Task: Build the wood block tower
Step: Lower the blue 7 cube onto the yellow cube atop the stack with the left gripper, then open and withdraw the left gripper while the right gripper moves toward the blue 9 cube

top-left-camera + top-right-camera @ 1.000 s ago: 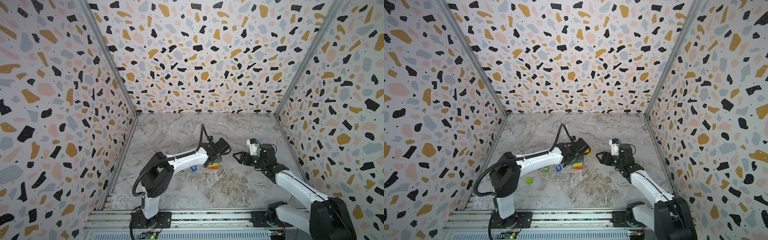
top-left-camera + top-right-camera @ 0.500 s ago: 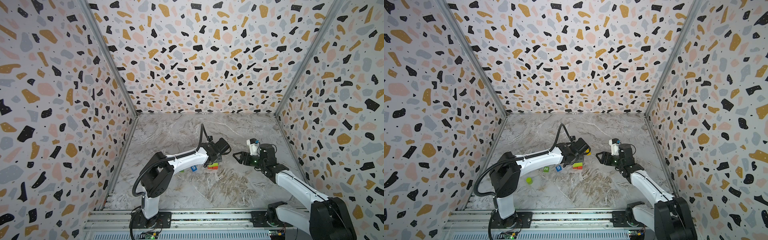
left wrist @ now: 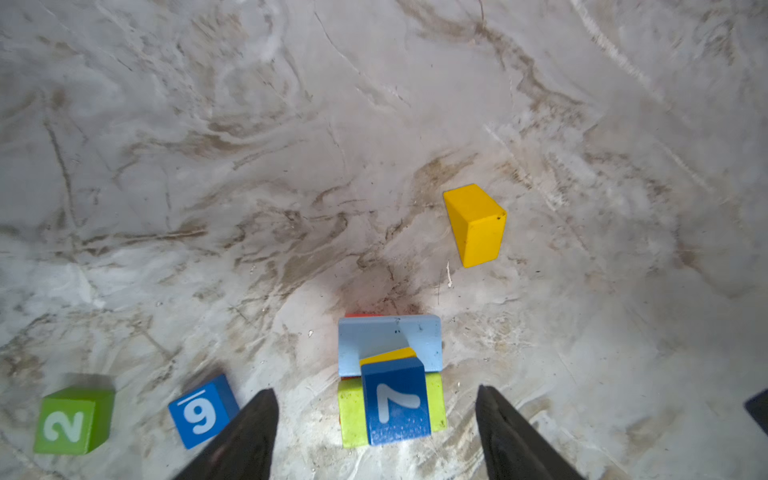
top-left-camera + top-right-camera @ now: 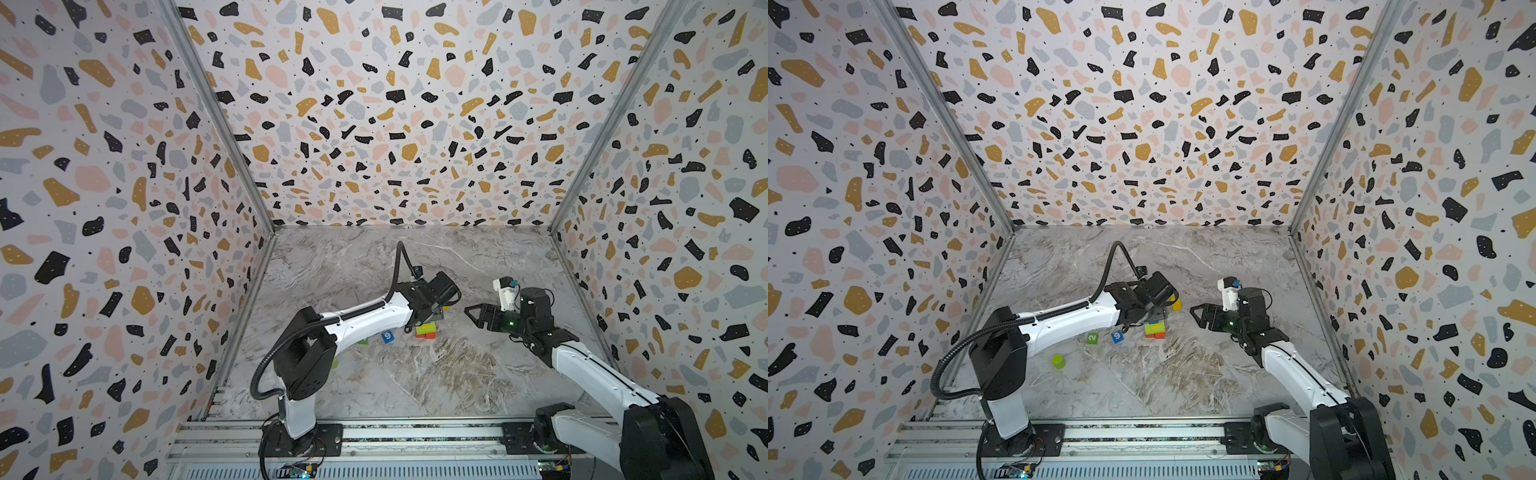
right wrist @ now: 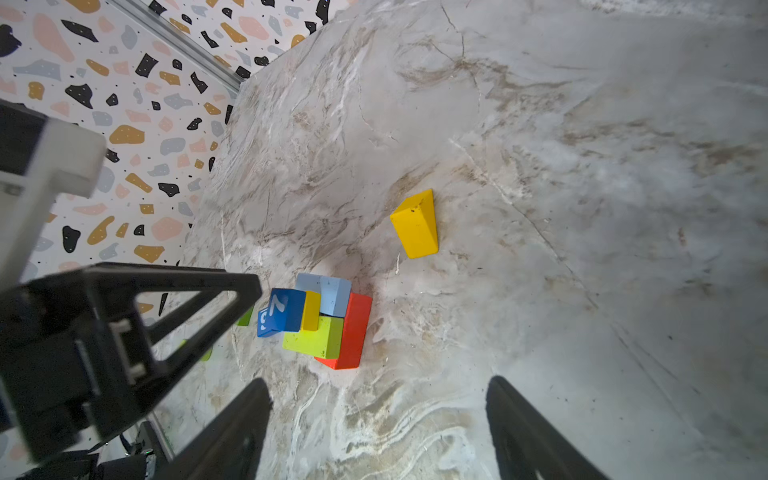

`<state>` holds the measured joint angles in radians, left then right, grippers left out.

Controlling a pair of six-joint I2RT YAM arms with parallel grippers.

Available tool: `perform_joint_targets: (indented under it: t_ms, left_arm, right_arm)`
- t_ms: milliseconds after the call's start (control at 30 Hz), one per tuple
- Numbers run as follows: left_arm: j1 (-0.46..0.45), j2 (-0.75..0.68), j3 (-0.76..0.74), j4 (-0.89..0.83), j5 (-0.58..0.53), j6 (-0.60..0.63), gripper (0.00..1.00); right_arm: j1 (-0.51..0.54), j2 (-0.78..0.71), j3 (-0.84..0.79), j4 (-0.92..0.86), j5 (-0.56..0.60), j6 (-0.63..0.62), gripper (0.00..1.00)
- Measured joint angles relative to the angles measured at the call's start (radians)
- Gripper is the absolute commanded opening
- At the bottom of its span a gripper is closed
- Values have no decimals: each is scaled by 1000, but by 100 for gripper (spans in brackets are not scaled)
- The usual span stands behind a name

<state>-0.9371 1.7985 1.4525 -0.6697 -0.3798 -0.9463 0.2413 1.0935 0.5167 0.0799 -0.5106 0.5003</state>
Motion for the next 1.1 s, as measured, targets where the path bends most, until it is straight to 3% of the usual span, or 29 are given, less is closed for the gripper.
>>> perform_joint_targets:
  t_ms: [233, 533, 733, 1100]
  left_arm:
    - [6, -182, -57, -9, -68, 19, 94]
    - [97, -381, -281, 25, -89, 61, 95]
    - [196, -514, -438, 80, -72, 98, 95]
    - [354, -722, -771, 233, -24, 126, 97]
  right_arm:
    - [30, -14, 18, -34, 12, -39, 93]
    - [80, 12, 153, -148, 54, -86, 88]
    - [220, 117, 290, -224, 129, -111, 78]
    - [478, 430, 600, -365, 283, -129, 74]
